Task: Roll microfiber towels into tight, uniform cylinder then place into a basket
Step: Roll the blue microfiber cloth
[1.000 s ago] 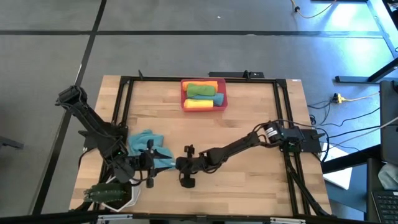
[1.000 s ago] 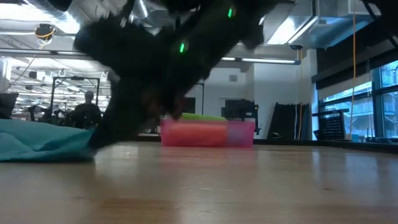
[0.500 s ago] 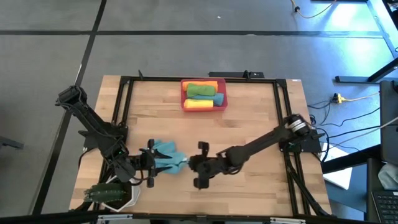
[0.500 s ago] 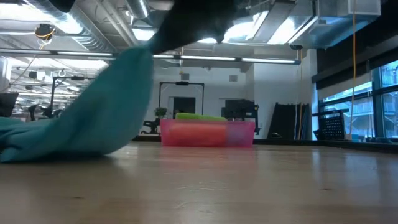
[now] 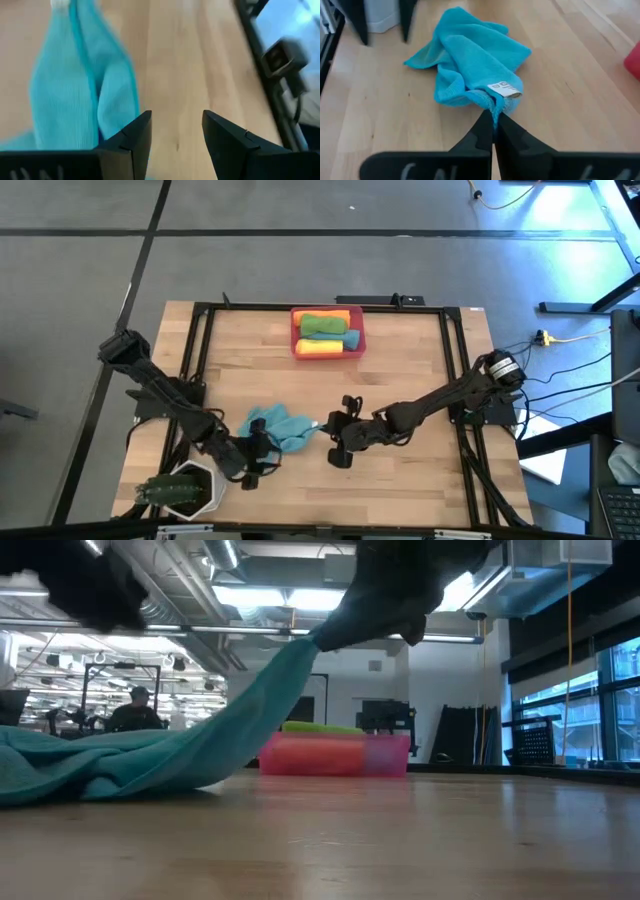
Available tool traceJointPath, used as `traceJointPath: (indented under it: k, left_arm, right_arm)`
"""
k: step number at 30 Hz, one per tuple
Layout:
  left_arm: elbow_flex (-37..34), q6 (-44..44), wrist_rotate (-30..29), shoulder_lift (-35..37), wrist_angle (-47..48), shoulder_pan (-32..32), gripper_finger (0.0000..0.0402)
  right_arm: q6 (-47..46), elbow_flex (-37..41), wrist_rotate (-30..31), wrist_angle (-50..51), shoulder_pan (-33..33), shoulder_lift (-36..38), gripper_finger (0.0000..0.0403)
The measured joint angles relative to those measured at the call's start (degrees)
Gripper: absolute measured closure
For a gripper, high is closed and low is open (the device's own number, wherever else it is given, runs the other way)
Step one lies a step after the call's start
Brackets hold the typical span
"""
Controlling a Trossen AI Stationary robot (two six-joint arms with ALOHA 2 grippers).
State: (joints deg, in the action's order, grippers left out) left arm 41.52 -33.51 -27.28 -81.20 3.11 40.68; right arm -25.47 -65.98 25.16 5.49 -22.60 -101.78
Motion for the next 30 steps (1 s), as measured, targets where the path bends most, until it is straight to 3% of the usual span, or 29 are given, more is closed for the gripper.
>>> traceJointPath:
  k: [6, 11, 22, 30]
  left_arm:
    - [0.0, -12.6, 9.3, -2.1, 14.3, -1.8, 0.0239]
    - [0.9, -17.3, 14.5, -2.5, 26.7, -1.5, 0.0239]
    - [2.0, -16.9, 12.1, -2.5, 32.5, -0.8, 0.0239]
    - [8.7, -14.1, 8.6, -2.4, 44.6, -0.8, 0.0239]
  right_arm:
    - [0.0, -0.1, -0.8, -0.7, -0.1, 0.0, 0.0393]
    - [-0.8, -0.1, -0.8, -0.6, 0.0, 0.0, 0.0392]
    - [-1.5, -0.1, -0.8, -0.6, -0.1, 0.0, 0.0391]
    - [-1.4, -0.1, -0.9, -0.5, -0.1, 0.0, 0.0391]
